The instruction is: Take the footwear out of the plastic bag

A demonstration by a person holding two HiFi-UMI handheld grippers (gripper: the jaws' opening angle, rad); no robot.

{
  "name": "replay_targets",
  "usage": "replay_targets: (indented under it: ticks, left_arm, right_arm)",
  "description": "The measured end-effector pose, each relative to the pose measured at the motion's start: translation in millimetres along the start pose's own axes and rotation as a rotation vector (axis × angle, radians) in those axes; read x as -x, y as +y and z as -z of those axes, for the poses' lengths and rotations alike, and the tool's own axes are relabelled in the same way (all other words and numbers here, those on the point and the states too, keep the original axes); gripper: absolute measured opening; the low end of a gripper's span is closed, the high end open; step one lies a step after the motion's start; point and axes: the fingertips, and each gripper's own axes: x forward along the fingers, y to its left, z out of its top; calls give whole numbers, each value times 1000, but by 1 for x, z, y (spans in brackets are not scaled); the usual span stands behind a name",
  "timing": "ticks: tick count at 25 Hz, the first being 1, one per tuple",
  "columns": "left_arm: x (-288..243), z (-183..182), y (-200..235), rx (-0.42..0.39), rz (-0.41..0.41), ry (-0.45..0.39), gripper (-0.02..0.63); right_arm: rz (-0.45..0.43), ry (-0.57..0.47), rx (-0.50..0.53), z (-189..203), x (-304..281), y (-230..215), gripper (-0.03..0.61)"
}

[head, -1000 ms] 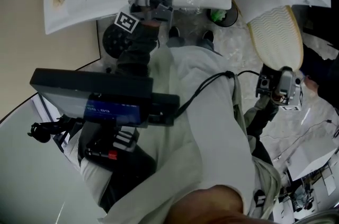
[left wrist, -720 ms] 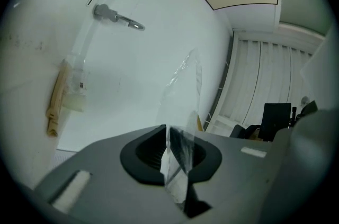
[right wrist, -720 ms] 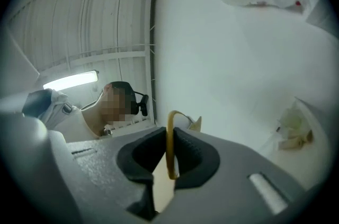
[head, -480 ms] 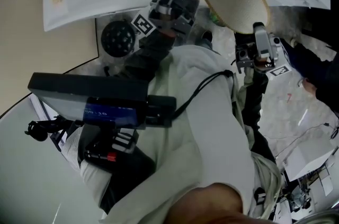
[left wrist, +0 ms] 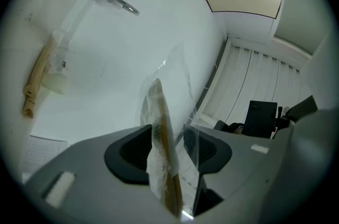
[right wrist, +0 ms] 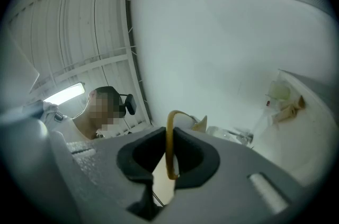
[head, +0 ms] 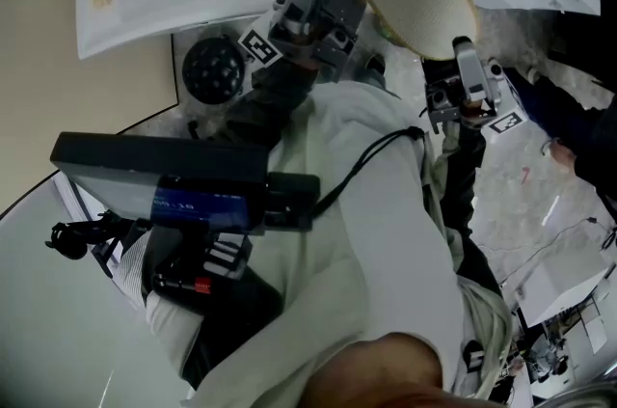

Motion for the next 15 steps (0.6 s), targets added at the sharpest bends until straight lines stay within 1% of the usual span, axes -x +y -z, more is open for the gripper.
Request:
replay_targets:
  ticks: [4, 8, 9, 10, 14, 15]
  left_arm:
    - [-7, 9, -2, -1, 10, 38, 210]
    - [-7, 8, 0, -11, 1, 38, 213]
    - [-6, 7, 1, -16, -5, 39, 197]
    - [-5, 6, 2, -20, -11, 38, 166]
    - [2, 0, 6, -40, -46, 21, 121]
    - [2, -2, 7, -44, -51, 15, 120]
  right_arm:
    - [9, 82, -1, 19, 2, -3, 40]
    - [39, 137, -4, 32, 4, -11, 40]
    - [48, 154, -1, 36, 5, -12, 40]
    - [60, 169, 11, 38, 6, -14, 40]
    - [94, 189, 105, 40, 6, -16, 46]
    - [97, 194, 126, 41, 5, -14, 60]
